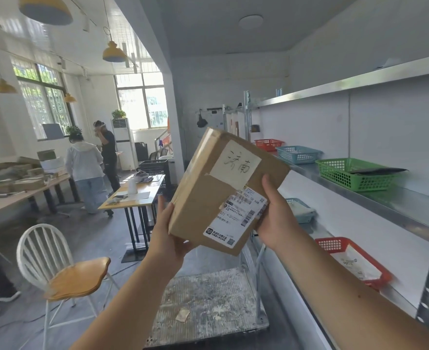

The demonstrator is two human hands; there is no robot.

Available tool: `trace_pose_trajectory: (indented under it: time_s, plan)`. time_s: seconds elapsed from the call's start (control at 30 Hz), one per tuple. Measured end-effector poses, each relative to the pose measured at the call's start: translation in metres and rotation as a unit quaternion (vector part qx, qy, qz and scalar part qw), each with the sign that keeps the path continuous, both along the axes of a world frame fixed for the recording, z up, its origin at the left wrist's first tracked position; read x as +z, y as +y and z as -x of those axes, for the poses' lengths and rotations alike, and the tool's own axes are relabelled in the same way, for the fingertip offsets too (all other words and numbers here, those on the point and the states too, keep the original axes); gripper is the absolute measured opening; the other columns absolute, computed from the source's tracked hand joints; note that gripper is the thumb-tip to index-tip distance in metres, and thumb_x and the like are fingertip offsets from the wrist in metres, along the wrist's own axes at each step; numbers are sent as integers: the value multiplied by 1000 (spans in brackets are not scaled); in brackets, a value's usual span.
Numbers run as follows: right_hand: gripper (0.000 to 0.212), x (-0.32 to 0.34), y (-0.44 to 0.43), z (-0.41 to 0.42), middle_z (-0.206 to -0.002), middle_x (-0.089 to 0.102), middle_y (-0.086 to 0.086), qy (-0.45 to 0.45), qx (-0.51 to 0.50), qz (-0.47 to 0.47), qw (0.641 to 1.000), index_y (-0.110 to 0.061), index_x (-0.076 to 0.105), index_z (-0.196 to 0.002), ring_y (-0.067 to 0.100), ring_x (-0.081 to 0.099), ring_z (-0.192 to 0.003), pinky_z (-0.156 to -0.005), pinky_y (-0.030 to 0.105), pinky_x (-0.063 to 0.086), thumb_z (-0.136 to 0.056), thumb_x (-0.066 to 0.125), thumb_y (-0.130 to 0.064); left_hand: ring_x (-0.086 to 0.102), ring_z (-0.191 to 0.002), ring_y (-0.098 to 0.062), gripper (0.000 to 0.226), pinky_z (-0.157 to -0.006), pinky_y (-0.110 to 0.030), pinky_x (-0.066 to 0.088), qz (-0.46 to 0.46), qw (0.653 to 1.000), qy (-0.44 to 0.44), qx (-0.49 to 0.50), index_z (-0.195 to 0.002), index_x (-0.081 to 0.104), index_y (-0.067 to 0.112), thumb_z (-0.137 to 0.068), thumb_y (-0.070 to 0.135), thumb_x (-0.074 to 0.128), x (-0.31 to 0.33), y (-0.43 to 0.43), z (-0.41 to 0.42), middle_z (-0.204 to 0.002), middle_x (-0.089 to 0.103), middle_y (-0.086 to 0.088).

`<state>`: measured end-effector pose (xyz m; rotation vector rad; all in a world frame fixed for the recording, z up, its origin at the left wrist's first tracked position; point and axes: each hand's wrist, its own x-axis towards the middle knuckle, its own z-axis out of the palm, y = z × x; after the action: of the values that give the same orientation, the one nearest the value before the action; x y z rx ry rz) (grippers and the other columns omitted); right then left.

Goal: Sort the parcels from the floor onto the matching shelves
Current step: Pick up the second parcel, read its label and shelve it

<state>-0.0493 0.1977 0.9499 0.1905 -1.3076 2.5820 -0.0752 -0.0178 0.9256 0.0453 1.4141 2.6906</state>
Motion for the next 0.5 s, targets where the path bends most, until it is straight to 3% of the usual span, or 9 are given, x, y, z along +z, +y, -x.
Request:
trace_pose_trajectory:
  time_s: [0.1,0.2,0.3,0.4,0.43,0.5]
  plan:
    - [65,1,1,-3,-125,80,9,-11,2,1,1000,-22,71,-132,33,70,-125,-106,52,52,-79,64,-59,74,-99,-31,44,-56,-38,61,-24,999,-14,-25,-149,58,48,-111,29,48,-7,-6,5,-140,74,-6]
    - [62,0,1,-6,-120,80,14,-12,25,19,999,-18,75,-123,34,75,-113,-95,50,55,-82,58,-62,79,-74,-25,39,-52,-33,60,9,999,-21,-27,-144,67,29,-113,29,42,-8,-5,1,-107,83,-7]
    - [63,-2,0,-5,-126,78,16,-18,50,10,999,-19,80,-118,34,76,-113,-101,53,53,-99,41,-66,81,-92,-24,56,-77,-40,60,78,995,2,-67,-111,87,30,-110,61,40,-6,0,-5,-108,86,-6]
    - [51,-7,-1,0,-133,75,16,-23,20,-52,998,-21,79,-126,37,70,-125,-111,57,49,-103,50,-56,78,-106,-25,57,-99,-47,56,93,993,15,-67,-98,90,34,-110,59,40,-1,-3,-5,-111,85,-4]
    - [51,-9,1,2,-133,75,13,-25,10,-66,997,-21,75,-132,37,68,-127,-110,56,50,-100,52,-53,78,-107,-25,54,-102,-48,54,99,993,24,-54,-99,90,33,-111,55,42,0,-4,-3,-111,85,-3]
    - [46,-11,3,4,-115,81,3,-25,-8,-83,996,-20,71,-135,28,71,-111,-87,42,53,-100,50,-41,78,-103,-25,38,-99,-47,57,103,994,42,-16,-111,85,32,-110,48,51,3,-6,0,-106,86,-1]
